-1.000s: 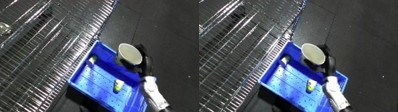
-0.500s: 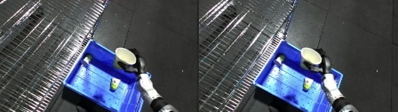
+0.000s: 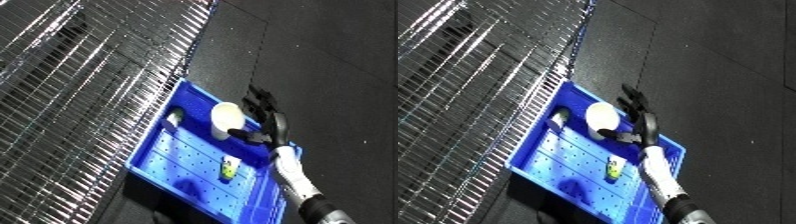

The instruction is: Pick up the object and place it into the box

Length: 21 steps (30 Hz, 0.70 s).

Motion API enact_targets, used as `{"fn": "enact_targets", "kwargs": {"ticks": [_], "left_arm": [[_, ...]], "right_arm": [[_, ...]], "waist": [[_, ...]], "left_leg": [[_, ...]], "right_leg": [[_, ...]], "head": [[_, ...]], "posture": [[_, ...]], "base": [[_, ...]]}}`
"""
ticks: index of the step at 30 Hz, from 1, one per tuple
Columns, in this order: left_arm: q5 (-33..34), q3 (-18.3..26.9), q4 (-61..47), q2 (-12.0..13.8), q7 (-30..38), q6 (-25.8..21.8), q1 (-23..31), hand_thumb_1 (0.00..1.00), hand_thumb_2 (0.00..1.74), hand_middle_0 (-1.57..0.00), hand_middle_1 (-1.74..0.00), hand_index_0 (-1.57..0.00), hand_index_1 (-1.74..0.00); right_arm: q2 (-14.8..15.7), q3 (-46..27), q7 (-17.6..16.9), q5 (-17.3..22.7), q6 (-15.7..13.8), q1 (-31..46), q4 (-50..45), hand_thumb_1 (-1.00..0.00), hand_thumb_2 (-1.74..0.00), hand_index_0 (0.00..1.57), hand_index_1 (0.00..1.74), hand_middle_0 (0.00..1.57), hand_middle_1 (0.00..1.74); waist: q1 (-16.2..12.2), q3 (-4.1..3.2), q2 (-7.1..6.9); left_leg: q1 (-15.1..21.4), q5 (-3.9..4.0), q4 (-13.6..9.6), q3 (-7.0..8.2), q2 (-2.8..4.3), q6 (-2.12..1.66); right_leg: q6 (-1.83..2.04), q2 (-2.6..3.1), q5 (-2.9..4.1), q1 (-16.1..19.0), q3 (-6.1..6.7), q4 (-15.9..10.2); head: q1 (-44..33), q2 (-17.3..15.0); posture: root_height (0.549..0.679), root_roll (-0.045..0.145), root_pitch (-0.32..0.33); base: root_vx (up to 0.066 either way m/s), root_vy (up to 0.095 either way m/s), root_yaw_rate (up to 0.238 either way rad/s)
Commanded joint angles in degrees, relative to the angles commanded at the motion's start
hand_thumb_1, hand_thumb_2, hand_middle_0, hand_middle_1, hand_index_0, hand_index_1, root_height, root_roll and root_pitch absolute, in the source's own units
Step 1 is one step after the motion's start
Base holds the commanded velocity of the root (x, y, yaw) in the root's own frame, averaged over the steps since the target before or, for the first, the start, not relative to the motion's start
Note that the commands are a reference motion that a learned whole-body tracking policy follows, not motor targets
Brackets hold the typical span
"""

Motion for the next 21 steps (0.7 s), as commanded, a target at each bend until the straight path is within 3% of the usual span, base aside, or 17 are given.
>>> {"fn": "enact_targets", "kwargs": {"ticks": [11, 21], "left_arm": [[-0.13, 1.19, 0.04, -0.51, -0.65, 0.37, 1.1, 1.0, 1.74, -1.57, -1.74, -1.57, -1.74], [1.12, 2.12, -0.28, -1.8, -0.38, 0.01, 2.48, 1.0, 1.74, -1.57, -1.74, -1.57, -1.74]], "right_arm": [[2.47, 0.06, 4.47, 0.77, 1.32, 1.63, -7.34, 0.0, 0.0, 0.0, 0.0, 0.0, 0.0], [6.6, 2.29, 7.71, -8.05, 5.08, 3.37, -27.2, 0.0, 0.0, 0.0, 0.0, 0.0, 0.0]], "waist": [[0.38, 0.0, -1.09], [1.29, -0.26, -3.24]], "left_leg": [[-0.16, 0.61, -0.11, -0.56, 0.4, -0.19], [-0.36, 1.73, -1.09, -1.72, 0.76, -0.45]], "right_leg": [[-0.33, 0.24, -0.45, 0.36, -0.5, 0.51], [-0.34, 0.41, -0.74, 0.94, -1.3, 0.04]], "head": [[-6.05, -1.85], [-19.45, -1.56]], "posture": [[0.646, 0.107, 0.059], [0.645, 0.105, 0.054]], "base": [[0.0, -0.012, 0.036], [0.001, -0.016, 0.081]]}}
